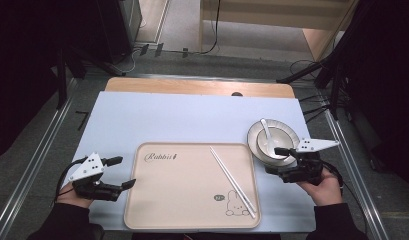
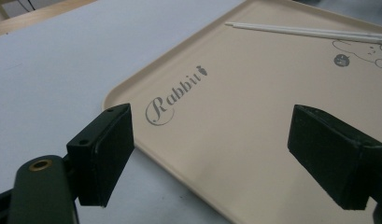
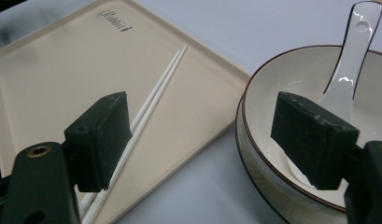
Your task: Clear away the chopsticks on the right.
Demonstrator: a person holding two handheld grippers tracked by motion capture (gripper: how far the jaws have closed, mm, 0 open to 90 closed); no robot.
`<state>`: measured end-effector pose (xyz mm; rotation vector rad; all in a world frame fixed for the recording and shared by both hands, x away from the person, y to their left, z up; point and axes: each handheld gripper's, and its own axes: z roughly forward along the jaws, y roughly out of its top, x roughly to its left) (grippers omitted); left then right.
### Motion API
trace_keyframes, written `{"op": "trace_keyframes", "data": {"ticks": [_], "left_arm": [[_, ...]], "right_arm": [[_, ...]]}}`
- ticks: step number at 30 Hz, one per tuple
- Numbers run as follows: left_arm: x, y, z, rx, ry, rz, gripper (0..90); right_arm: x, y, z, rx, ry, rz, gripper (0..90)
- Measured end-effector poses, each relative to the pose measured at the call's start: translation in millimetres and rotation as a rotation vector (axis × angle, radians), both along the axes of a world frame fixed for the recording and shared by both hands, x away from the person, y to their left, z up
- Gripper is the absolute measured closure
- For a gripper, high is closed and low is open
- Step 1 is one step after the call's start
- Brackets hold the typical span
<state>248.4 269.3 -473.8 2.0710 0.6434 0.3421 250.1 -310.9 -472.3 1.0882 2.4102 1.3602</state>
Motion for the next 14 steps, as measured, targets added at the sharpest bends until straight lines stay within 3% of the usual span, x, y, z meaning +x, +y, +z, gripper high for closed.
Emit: {"op": "trace_keyframes", "data": {"ticks": [14], "left_arm": [[-0.3,0.0,0.1,-0.005,0.000,-0.001,15.1]], "right_arm": [[-0.2,-2.0,-0.1,-0.005,-0.011,-0.012,20.0]]}}
